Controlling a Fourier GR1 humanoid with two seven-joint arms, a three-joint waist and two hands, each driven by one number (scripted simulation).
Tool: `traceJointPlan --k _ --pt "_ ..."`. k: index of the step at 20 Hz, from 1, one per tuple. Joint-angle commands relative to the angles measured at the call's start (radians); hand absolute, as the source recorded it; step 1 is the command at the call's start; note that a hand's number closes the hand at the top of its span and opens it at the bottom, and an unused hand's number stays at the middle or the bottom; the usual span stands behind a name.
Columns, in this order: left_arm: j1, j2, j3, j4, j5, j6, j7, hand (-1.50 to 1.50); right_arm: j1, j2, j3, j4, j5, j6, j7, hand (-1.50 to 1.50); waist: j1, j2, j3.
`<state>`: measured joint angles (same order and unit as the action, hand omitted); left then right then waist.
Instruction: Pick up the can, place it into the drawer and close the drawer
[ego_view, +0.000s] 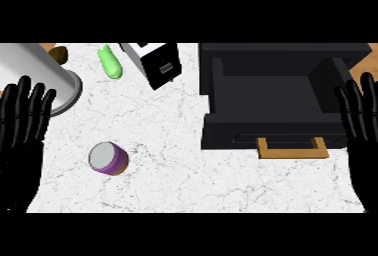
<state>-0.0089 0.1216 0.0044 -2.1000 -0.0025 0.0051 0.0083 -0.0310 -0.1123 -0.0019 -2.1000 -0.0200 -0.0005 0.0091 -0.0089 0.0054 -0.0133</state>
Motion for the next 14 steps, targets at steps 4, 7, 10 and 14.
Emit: traceJointPlan --k 4,7,10,14 --pt "0.104 -0.107 -0.035 -0.103 -0.177 0.18 0.053 -1.5 0.045 0.029 0.013 -0.001 0.022 -0.018 -0.012 -1.5 0.012 -0.008 0.014" --pt "0.248 -0.119 0.034 -0.022 -0.123 0.351 0.164 -1.5 0.097 0.043 -0.056 0.059 0.01 -0.083 0.113 -1.5 0.033 0.006 0.012" --pt "0.269 -0.121 -0.033 -0.081 -0.164 0.463 0.271 -1.5 0.122 0.043 -0.036 0.038 0.019 -0.079 0.147 -1.5 0.014 -0.006 0.015" --pt "0.378 -0.121 -0.134 -0.215 -0.258 0.528 0.359 -1.5 0.135 0.002 -0.07 -0.022 -0.009 -0.056 0.225 -1.5 0.012 -0.008 0.014"
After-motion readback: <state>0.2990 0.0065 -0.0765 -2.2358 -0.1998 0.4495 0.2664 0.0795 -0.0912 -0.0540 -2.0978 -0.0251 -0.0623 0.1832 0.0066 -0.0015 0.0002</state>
